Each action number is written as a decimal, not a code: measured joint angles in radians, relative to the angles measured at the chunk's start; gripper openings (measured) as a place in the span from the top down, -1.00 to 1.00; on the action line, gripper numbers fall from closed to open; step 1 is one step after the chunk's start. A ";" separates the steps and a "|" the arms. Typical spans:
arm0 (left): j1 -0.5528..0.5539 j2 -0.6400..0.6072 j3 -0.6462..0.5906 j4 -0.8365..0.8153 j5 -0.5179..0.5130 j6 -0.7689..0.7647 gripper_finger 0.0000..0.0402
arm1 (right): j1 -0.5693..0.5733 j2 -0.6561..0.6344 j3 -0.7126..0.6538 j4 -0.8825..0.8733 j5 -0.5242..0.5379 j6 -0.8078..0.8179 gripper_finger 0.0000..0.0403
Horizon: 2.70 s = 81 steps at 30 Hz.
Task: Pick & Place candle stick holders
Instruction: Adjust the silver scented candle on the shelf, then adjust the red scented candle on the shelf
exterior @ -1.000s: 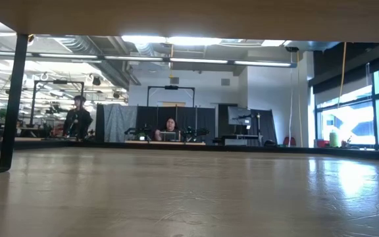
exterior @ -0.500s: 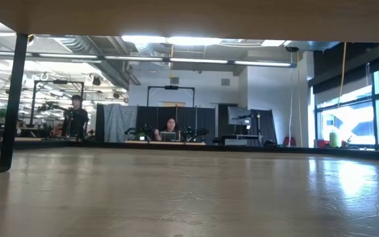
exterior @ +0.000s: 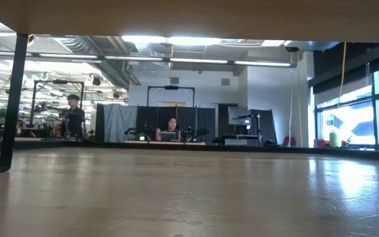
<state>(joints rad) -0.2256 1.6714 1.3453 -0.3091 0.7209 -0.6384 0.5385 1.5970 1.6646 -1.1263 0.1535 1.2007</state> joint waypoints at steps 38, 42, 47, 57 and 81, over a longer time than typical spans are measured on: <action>0.041 0.025 -0.001 0.069 -0.045 0.007 0.99 | 0.032 0.000 0.000 -0.108 -0.011 0.094 -0.72; 0.053 0.026 -0.001 0.071 -0.050 0.004 0.99 | 0.033 0.000 0.000 -0.109 -0.011 0.094 -0.72; 0.050 0.017 -0.001 0.046 -0.056 -0.003 0.99 | 0.033 0.000 0.000 -0.108 -0.030 0.090 -0.72; 0.070 -0.112 0.000 -0.080 -0.379 0.005 0.99 | 0.033 0.000 0.000 -0.129 -0.027 0.082 -0.72; 0.055 -0.204 0.000 -0.107 -0.657 -0.022 0.99 | 0.024 0.139 -0.001 -0.171 -0.054 0.072 -0.52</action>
<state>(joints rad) -0.1703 1.4670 1.3453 -0.4159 0.0641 -0.6605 0.5629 1.7359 1.6634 -1.2968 0.0998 1.2724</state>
